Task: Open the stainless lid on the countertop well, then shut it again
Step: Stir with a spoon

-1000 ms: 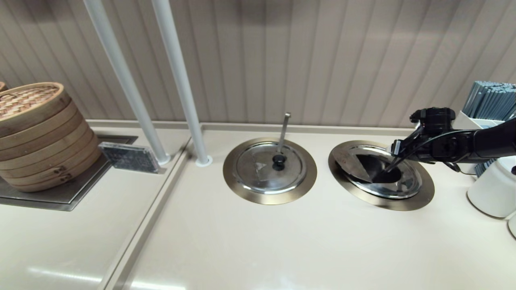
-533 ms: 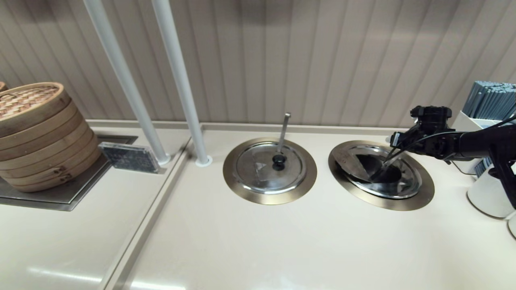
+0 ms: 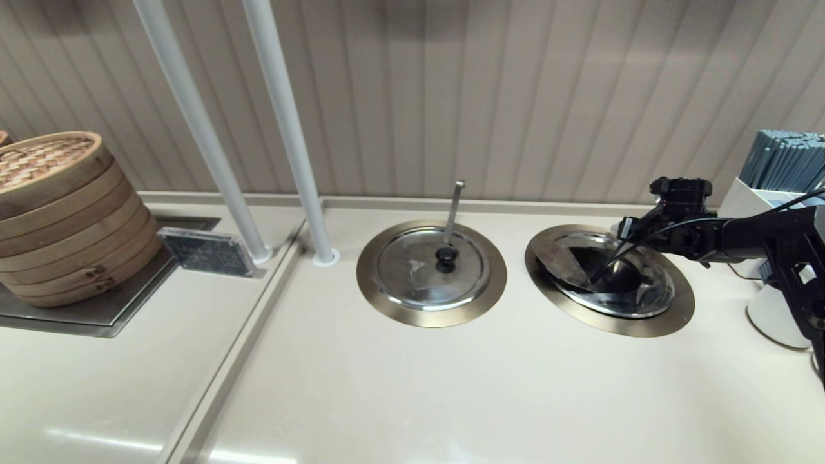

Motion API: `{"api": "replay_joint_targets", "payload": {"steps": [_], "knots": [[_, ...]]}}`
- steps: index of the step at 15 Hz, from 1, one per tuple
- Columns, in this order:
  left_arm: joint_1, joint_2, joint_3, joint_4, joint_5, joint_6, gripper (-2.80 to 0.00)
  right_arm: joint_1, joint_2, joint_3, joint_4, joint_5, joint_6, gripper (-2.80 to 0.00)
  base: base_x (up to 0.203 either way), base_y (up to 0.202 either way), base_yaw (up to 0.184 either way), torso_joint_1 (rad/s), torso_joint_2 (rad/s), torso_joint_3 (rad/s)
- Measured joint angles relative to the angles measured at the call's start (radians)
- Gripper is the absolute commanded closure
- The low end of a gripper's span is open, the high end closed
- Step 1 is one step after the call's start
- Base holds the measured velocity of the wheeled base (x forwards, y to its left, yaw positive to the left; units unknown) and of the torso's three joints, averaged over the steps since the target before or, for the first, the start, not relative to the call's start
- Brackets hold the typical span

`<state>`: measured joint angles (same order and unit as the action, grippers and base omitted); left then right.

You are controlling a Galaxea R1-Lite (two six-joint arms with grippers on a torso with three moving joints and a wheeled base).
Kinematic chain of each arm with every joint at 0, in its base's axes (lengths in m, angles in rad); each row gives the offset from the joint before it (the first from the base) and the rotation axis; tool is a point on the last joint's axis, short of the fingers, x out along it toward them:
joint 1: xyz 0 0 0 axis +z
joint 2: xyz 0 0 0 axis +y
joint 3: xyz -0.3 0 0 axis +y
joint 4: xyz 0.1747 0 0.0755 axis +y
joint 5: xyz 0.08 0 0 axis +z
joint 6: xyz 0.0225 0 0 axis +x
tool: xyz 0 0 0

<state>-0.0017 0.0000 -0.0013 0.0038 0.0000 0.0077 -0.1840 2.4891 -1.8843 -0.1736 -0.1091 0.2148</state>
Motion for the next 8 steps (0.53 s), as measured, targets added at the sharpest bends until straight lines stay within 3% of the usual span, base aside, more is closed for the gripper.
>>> {"api": "replay_joint_targets", "payload": {"steps": [8], "knots": [[0.0,0.0,0.0,0.0,0.0,0.0,0.0,0.007,-0.02,0.016,0.0,0.0,0.022,0.0,0.0,0.0,0.0,0.0,0.0,0.0]]}}
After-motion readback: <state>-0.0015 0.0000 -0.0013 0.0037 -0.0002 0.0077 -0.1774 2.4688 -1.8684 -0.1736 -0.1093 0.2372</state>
